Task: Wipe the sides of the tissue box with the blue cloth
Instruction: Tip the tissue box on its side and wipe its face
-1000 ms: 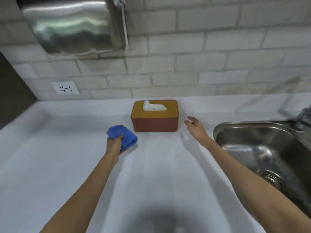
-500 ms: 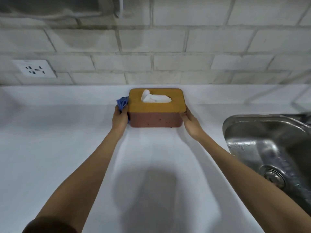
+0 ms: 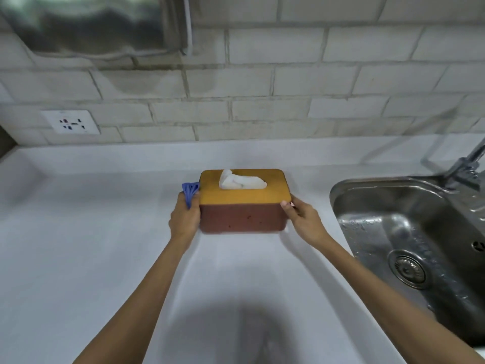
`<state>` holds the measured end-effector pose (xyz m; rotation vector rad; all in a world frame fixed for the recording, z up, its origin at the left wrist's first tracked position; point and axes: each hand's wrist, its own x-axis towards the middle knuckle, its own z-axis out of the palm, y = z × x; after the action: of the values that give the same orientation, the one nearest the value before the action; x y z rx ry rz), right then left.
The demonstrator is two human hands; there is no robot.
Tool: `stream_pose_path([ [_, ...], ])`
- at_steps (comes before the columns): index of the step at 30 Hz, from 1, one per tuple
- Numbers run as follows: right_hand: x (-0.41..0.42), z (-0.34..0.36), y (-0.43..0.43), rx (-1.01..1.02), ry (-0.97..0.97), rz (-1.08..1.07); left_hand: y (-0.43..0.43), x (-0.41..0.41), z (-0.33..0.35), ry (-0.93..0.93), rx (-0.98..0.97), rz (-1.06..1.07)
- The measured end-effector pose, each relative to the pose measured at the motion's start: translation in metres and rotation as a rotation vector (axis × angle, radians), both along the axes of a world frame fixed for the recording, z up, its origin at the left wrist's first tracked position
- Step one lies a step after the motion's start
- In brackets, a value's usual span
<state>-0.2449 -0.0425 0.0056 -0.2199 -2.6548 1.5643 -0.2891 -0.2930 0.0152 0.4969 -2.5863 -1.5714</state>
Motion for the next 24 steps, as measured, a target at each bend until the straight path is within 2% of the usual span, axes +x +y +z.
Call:
stream_pose_path([
  [10,0.060,0.045,0.008,-0.052,-0.129,-0.029,-0.018,0.046,0.035,-0.075,-0.400,-0.077],
  [14,0.060,0.047,0.010,-0.117,-0.195,-0.018,-0.019,0.050,0.041,-0.078,-0.407,-0.070],
  [18,0.051,0.037,0.004,-0.190,-0.166,-0.021,-0.014,0.047,0.041,-0.065,-0.388,-0.023],
  [20,0.049,0.033,-0.002,-0.264,-0.117,0.005,-0.013,0.045,0.041,-0.060,-0.385,-0.015],
  [24,0.051,0.031,-0.001,-0.284,0.016,0.048,-0.012,0.042,0.040,-0.047,-0.393,0.004],
])
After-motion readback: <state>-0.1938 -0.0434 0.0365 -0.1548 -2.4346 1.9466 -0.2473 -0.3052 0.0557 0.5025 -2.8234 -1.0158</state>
